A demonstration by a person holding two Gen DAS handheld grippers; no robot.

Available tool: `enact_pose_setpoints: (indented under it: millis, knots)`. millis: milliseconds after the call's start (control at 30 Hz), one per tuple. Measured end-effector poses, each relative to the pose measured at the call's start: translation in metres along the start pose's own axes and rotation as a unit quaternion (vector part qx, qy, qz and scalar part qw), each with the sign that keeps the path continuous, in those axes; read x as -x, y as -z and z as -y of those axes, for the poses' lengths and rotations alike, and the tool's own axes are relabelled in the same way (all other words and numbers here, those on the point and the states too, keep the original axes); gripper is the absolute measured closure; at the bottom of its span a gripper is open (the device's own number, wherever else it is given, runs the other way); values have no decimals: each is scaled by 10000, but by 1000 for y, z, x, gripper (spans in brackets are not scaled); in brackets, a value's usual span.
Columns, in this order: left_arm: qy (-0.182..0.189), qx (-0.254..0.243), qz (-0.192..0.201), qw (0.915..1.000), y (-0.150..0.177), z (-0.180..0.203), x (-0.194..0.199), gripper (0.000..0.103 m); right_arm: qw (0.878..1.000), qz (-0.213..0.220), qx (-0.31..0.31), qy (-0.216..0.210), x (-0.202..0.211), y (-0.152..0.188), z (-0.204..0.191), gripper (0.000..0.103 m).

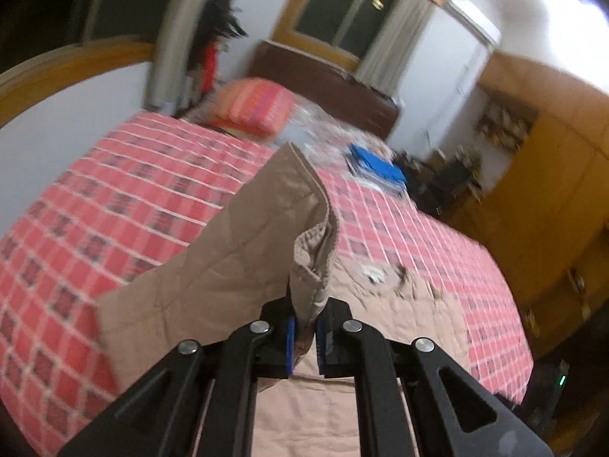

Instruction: Fold large clothes

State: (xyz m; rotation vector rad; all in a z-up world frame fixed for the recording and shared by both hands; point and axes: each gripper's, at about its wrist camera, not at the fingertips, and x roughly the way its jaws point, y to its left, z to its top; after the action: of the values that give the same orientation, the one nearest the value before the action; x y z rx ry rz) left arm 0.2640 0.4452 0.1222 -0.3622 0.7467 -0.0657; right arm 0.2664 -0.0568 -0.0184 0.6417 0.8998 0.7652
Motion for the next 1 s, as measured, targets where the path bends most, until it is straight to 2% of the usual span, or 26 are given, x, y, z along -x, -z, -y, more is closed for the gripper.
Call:
enact_pose_setpoints:
  millis: [133,267,333,367,400,433,533,600,767,833,933,1000]
  knots:
    - [51,-327,-535,9980,21,33,-65,95,9994,-131,-281,-180,-15,-20,1,19]
    - [143,-537,-999,9934,47,50,-117,94,9948,-548,-609,-607,-44,-35,1,19]
    - [205,-586,-1131,9916,59,51,-131,78,9908,-679,-876,-773,-62,-41,4,19]
    - [239,-588,-1181,9910,63,50,-135,74,9889,-744,-971,-844,-70,-43,6,19]
    - [272,-578,-1202,9907,66,53,-136,63,9865,-828,-1085,-907,-80,-46,8,19]
    - [378,-552,-1188,9907,68,52,-135,52,9844,-887,-1175,-968,-90,-49,10,19]
    - [608,-438,-973,9924,66,42,-117,35,9797,-1105,-1291,-1067,-117,-53,10,22]
    - [858,-362,-816,9923,62,35,-96,31,9769,-1261,-1341,-1082,-137,-56,9,26]
    - [783,-344,-437,9954,54,7,-46,26,9745,-1550,-1279,-997,-175,-58,2,35]
    - [714,-221,-327,9967,52,-9,-31,23,9749,-1653,-1168,-928,-187,-60,-6,35]
    - [714,-20,-204,9972,50,-32,-12,22,9760,-1778,-1009,-746,-205,-63,-20,36]
    - [649,90,-98,9978,48,-47,-1,22,9755,-1916,-901,-596,-218,-65,-29,51]
